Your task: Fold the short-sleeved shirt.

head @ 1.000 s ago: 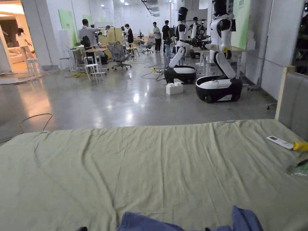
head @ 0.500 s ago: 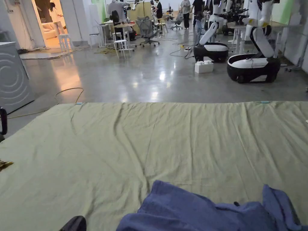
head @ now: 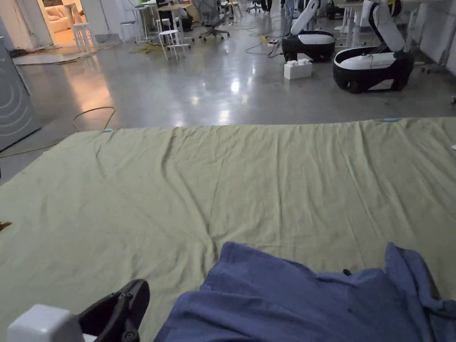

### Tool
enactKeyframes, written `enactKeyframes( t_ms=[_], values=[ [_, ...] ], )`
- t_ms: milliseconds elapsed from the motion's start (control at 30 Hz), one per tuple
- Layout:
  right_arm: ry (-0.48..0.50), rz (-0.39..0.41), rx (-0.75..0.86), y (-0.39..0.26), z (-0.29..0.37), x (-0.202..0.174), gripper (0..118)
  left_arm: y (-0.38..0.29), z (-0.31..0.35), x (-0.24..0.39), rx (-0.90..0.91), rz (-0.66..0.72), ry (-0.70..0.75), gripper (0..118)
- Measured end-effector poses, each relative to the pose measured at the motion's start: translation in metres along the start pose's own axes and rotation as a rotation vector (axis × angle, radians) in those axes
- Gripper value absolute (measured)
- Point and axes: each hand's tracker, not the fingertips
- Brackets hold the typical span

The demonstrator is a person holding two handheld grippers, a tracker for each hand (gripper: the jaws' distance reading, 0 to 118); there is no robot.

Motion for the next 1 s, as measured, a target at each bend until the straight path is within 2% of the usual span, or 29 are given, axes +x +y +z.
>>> enactKeyframes(
  t_ms=[100,200,233,333,367,533,633,733,900,933,967,1000],
  values=[
    [-0.015,-0.002,-0.027,-0.004,-0.005,0.002,0,0.004,-0.040,-0.014,-0.037,0.066,-0.070,1],
    [-0.028,-0.021,-0.062,-0.012,-0.015,0.009,0,0.002,-0.111,-0.031,-0.111,0.066,-0.062,1],
    [-0.037,-0.027,-0.075,-0.015,-0.018,0.011,0,0.001,-0.138,-0.035,-0.162,0.056,-0.080,9],
    [-0.057,-0.048,-0.113,-0.023,-0.028,0.019,0,-0.006,-0.219,-0.038,-0.314,0.070,-0.120,71],
    [-0.064,-0.053,-0.125,-0.026,-0.031,0.021,0,-0.011,-0.242,-0.037,-0.333,0.077,-0.128,86],
    [-0.130,-0.081,-0.212,-0.041,-0.048,0.039,0,-0.039,-0.364,-0.036,-0.482,0.028,-0.188,87],
    [-0.156,-0.103,-0.242,-0.048,-0.057,0.050,0,-0.060,-0.416,-0.034,-0.555,0.033,-0.137,87],
    [-0.179,-0.106,-0.264,-0.052,-0.064,0.057,0,-0.074,-0.445,-0.034,-0.620,0.026,-0.121,87],
    [-0.195,-0.121,-0.296,-0.059,-0.072,0.066,0,-0.095,-0.464,-0.018,-0.717,-0.092,-0.100,80],
    [-0.193,-0.121,-0.299,-0.061,-0.073,0.066,0,-0.094,-0.461,-0.015,-0.694,-0.097,-0.098,73],
    [-0.191,-0.116,-0.303,-0.061,-0.074,0.066,0,-0.092,-0.459,-0.013,-0.685,-0.107,-0.097,55],
    [-0.189,-0.107,-0.308,-0.061,-0.076,0.066,0,-0.089,-0.458,-0.008,-0.682,-0.124,-0.108,44]
  ],
)
